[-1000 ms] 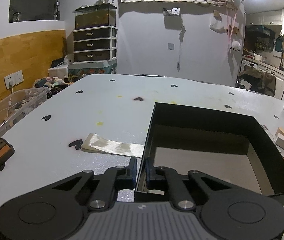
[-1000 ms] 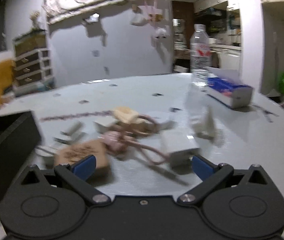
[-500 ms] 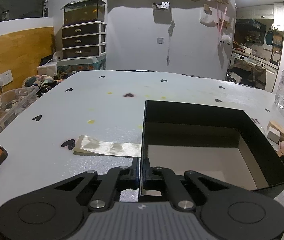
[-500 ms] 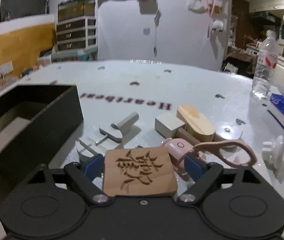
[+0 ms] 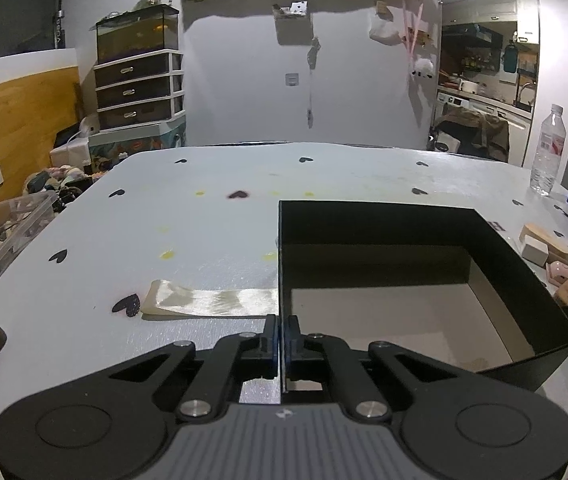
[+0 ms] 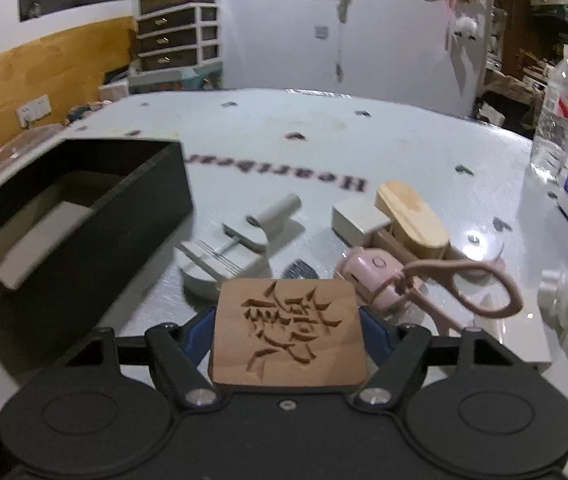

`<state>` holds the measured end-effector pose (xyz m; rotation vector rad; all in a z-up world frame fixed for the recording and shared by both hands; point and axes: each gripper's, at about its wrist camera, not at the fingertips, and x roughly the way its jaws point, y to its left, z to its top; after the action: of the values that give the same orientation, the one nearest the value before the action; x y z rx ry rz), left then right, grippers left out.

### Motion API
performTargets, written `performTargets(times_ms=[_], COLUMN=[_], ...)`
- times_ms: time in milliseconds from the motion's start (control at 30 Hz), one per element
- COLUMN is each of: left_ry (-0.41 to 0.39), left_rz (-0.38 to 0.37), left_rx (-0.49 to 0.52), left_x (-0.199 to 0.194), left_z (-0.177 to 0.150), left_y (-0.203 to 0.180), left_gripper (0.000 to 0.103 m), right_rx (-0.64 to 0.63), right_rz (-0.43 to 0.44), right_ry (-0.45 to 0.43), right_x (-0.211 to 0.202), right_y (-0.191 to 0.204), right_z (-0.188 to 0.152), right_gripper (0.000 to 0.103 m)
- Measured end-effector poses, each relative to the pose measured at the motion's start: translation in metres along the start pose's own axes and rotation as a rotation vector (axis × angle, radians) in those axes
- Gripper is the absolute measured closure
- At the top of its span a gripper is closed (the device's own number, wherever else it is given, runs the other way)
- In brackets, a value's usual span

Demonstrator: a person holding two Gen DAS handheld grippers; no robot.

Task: Organize rigid objects
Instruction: 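Grasp the square wooden stamp with the right gripper, then carry the wooden stamp into the black box and open the right gripper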

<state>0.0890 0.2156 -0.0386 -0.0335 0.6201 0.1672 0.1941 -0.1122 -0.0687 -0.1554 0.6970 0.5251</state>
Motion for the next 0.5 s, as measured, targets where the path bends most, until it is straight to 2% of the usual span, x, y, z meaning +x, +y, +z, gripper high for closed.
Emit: performTargets(times_ms=[133, 267, 400, 500], left_ry=[0.002, 0.0, -0.002, -0.002], left_rz=[-0.005, -0.016, -0.035, -0.051], left_rx=[0.015, 0.039, 0.042, 0.045], left_x=[0.001, 0.002, 0.003, 0.003], left_z=[0.002, 0.002, 0.002, 0.003], left_y=[0.001, 0.001, 0.0, -0.002], left_gripper=[0.101, 0.1, 0.1, 0.1], right_rx=[-0.089, -0.217, -0.393, -0.552], right_rz=[0.043, 0.159, 0.284, 0.396], right_ry=[-0.081, -0.147, -0.149, -0.102], right_x=[-0.03, -0.047, -0.04, -0.02], right_y=[0.013, 0.036, 0.074, 0.11], right_z=[0.022, 0.057, 0.088, 0.106], right_gripper=[0.027, 0.027, 0.027, 0.027])
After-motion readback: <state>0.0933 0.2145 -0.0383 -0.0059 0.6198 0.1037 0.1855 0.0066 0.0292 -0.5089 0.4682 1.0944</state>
